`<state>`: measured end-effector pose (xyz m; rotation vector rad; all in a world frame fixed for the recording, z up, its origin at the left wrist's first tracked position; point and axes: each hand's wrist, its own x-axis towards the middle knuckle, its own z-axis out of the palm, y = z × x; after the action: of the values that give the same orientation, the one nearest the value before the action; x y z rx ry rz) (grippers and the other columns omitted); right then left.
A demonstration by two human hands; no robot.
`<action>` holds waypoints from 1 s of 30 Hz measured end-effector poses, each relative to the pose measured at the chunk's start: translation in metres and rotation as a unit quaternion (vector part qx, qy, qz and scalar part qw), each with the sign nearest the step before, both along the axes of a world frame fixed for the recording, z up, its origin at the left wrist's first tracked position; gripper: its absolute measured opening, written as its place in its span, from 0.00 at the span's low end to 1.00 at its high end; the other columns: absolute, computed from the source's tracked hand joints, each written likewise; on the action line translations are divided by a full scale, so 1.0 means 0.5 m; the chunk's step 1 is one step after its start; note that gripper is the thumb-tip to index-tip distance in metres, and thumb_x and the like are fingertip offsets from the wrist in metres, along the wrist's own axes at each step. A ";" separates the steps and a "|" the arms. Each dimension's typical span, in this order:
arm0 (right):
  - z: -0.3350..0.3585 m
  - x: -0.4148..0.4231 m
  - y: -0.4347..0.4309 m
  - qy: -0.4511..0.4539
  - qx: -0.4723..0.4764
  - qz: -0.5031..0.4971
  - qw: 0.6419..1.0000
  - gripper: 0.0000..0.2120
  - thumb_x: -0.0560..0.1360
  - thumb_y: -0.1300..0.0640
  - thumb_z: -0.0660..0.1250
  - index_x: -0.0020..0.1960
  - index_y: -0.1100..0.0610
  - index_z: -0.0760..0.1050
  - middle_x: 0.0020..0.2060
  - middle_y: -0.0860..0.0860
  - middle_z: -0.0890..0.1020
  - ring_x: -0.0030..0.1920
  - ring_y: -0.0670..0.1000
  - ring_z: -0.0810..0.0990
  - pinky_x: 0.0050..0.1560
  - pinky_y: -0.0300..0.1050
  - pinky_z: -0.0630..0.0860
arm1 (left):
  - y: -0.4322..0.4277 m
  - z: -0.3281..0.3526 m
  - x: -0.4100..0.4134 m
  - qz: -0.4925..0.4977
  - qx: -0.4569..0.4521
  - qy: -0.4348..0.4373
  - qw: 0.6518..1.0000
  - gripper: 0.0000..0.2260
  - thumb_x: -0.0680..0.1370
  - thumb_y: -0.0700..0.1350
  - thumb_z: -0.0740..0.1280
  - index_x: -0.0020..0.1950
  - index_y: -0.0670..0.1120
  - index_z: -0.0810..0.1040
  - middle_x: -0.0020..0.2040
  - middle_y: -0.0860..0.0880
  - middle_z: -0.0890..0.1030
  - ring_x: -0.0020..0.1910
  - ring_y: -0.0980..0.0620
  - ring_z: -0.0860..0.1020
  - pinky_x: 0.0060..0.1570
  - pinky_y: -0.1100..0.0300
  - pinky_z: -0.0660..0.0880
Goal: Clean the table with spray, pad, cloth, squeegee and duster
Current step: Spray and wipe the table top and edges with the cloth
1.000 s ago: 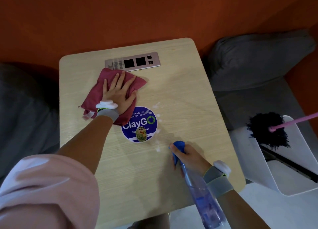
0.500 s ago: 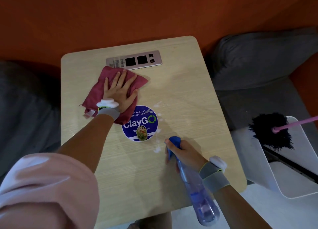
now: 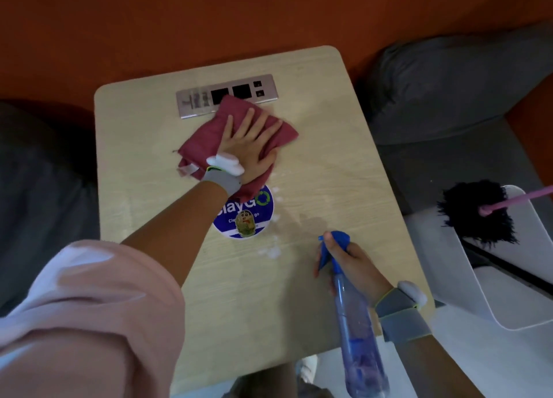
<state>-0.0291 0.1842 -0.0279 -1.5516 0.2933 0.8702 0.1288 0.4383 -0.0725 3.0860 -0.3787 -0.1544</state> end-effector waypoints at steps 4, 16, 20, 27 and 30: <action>0.017 -0.029 -0.023 -0.001 0.017 -0.031 0.999 0.25 0.75 0.40 0.57 0.42 0.64 0.73 0.38 0.61 0.84 0.22 0.58 0.72 0.23 0.44 0.73 | -0.077 -0.006 -0.104 -0.087 -0.005 0.001 0.996 0.27 0.78 0.61 0.50 0.77 0.56 0.56 0.78 0.51 0.56 0.77 0.44 0.53 0.72 0.38 0.47; 0.058 -0.167 -0.111 -0.024 0.021 -0.011 0.999 0.25 0.80 0.40 0.54 0.54 0.61 0.75 0.50 0.58 0.85 0.22 0.56 0.74 0.28 0.45 0.75 | -0.181 0.009 -0.545 -0.178 -0.012 0.051 0.983 0.26 0.78 0.57 0.52 0.77 0.57 0.56 0.77 0.52 0.58 0.77 0.46 0.53 0.72 0.40 0.49; 0.072 -0.210 -0.136 -0.029 0.047 0.022 0.998 0.26 0.77 0.39 0.54 0.48 0.62 0.73 0.49 0.59 0.85 0.21 0.56 0.73 0.27 0.44 0.75 | -0.039 0.015 -0.645 -0.041 -0.007 0.049 0.998 0.25 0.79 0.57 0.50 0.77 0.60 0.51 0.78 0.55 0.50 0.77 0.49 0.50 0.73 0.44 0.49; 0.071 -0.261 -0.176 -0.037 0.047 0.047 0.997 0.25 0.78 0.41 0.53 0.45 0.63 0.74 0.47 0.56 0.86 0.19 0.54 0.72 0.27 0.45 0.76 | 0.108 0.019 -0.790 0.320 -0.018 0.049 0.946 0.29 0.78 0.58 0.42 0.79 0.53 0.47 0.79 0.50 0.48 0.77 0.47 0.47 0.74 0.46 0.46; 0.069 -0.272 -0.193 -0.045 0.057 0.061 0.996 0.23 0.80 0.43 0.52 0.48 0.63 0.73 0.52 0.54 0.85 0.20 0.54 0.73 0.27 0.45 0.76 | 0.053 0.020 -0.777 0.397 -0.031 0.040 0.916 0.31 0.77 0.58 0.40 0.79 0.50 0.46 0.79 0.47 0.47 0.77 0.45 0.47 0.75 0.44 0.46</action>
<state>-0.1652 0.0879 0.0063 -1.5095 0.0832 0.8934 -0.2595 0.4648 -0.0624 2.8739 0.8480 -0.2282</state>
